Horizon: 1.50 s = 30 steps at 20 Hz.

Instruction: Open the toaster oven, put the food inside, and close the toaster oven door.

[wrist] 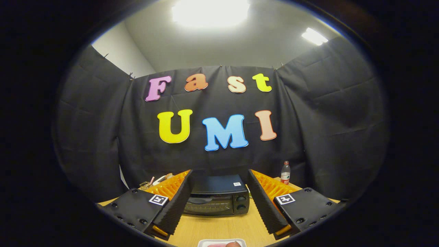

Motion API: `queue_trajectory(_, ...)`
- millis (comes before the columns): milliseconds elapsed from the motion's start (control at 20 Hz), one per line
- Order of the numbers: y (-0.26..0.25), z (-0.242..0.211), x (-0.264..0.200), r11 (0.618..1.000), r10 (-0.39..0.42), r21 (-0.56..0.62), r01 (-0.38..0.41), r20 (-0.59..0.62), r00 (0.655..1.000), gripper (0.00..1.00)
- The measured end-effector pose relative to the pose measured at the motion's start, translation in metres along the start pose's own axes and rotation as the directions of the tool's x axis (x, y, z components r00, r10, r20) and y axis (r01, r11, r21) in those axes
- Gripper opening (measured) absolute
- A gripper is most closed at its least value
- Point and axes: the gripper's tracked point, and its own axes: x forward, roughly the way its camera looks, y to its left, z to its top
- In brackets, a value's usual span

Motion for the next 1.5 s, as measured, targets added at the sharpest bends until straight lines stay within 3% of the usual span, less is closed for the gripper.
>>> queue_trajectory(450, 0.038, -0.024, 0.053, 0.999, 0.051, -0.016, -0.051, -0.011, 0.999, 0.98)
queue_trajectory(1050, 0.073, -0.136, 0.158, 0.998, 0.047, -0.029, -0.054, -0.187, 0.981, 0.98)
queue_trajectory(1500, 0.071, -0.199, 0.186, 0.999, 0.003, -0.042, -0.018, -0.325, 0.946, 0.98)
